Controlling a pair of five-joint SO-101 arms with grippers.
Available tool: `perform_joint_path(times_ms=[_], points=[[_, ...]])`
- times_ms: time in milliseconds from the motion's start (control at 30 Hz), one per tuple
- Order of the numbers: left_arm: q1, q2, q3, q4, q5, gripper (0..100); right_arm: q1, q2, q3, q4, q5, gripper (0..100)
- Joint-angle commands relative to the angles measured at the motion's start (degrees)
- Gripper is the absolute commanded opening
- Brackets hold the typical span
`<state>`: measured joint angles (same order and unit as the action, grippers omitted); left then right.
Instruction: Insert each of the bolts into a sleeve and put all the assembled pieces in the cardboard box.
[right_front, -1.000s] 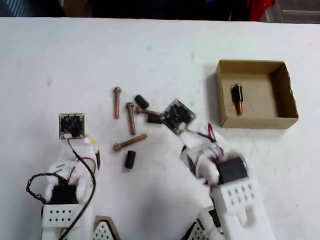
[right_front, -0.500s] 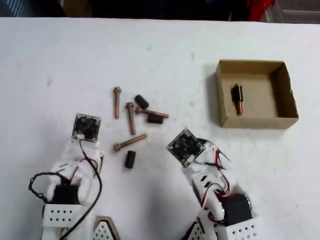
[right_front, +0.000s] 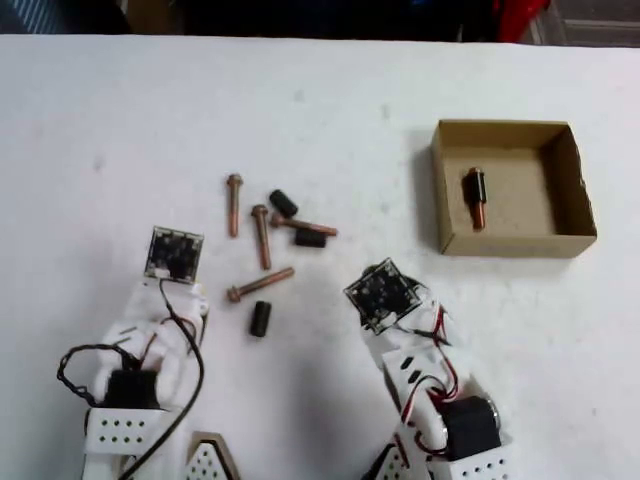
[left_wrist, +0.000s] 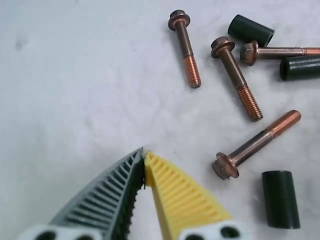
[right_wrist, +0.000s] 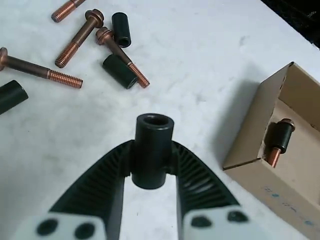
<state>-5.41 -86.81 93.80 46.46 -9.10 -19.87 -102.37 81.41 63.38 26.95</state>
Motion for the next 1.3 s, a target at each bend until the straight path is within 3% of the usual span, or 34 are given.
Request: perform_joint_path(times_ms=[0, 300, 667, 867, 1033, 1267], points=[[1.0, -0.3, -7.6, 7.5, 2.6, 2, 0.3, -0.7, 1.1, -1.8, -0.7, 1.6], [5.6, -0.1, -16.5, 13.0, 2.9, 2, 6.6, -0.7, 9.1, -11.8, -0.7, 1.6], [5.7, 0.5, -23.5, 16.5, 2.9, 2, 6.7, -0.7, 11.1, -13.9, -0.7, 1.6], [5.8, 14.2, -30.9, 16.3, 3.8, 2, 6.7, -0.7, 11.2, -13.9, -0.7, 1.6], [11.3, 27.2, -38.2, 15.9, 5.0, 2, 6.8, -0.7, 12.0, -14.2, -0.7, 1.6], [14.1, 41.6, -42.1, 6.9, 8.8, 2, 6.8, -0.7, 12.2, -14.2, -0.7, 1.6]])
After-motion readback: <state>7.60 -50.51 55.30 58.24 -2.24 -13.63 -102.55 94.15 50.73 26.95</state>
